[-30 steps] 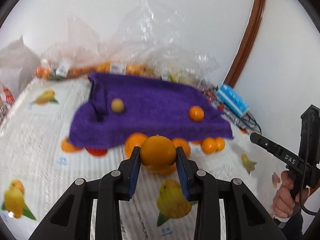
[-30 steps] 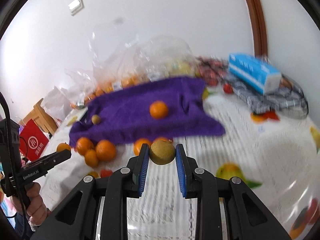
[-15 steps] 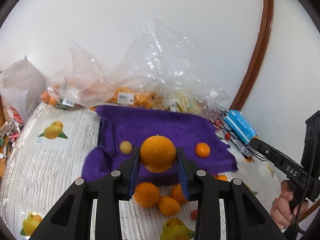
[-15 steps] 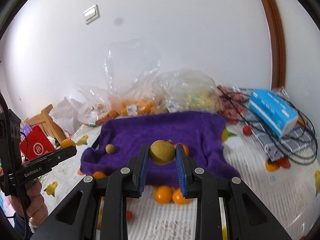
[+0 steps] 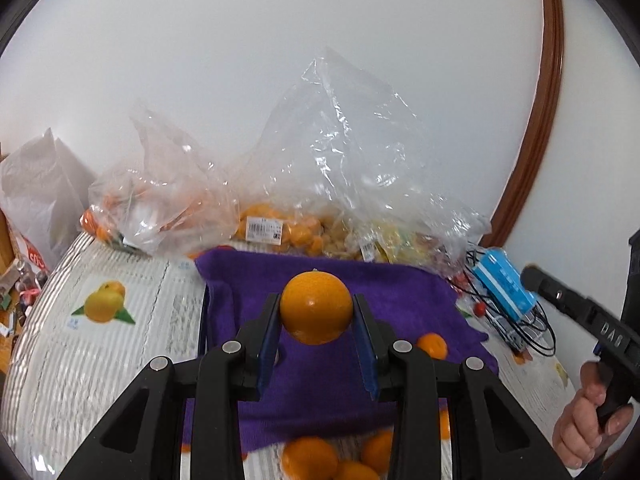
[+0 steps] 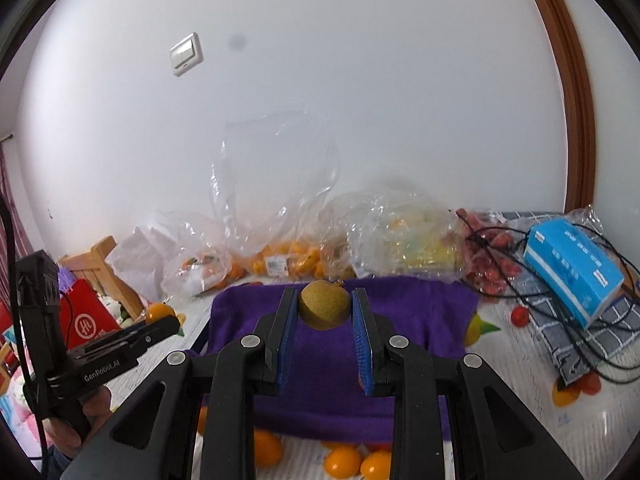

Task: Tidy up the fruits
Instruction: 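Lift both held fruits and carry them over the purple towel, then open the left tool to drop the orange on the towel while the right tool releases the yellow fruit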

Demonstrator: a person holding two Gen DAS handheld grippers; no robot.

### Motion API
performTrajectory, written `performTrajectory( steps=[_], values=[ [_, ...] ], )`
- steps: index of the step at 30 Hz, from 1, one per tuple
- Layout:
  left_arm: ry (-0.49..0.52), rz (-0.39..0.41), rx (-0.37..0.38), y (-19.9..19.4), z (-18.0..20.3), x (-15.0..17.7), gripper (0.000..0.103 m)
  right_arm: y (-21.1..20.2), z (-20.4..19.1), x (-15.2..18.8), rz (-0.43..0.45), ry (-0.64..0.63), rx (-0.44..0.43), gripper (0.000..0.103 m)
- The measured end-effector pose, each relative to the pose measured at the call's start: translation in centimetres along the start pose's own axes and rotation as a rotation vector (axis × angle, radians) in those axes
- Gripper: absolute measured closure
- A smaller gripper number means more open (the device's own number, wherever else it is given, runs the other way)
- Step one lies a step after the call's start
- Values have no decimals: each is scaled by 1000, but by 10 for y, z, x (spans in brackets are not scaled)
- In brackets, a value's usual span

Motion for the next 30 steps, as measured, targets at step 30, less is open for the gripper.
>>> performTrajectory(
  steps=[30],
  values=[
    [-6,-210,-1,66,-11,49,70,75,88,75,-274,134,155,76]
  ],
)
Point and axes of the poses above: each gripper's, at about its wrist camera, not at the fingertips, and y roughly the way its jaws point, z to its right, x to its underside, the point moved 5 cm from there along y, roughly the way its jaws point, and after that the axes turned 6 degrees about -x, right-handed, at the moved point
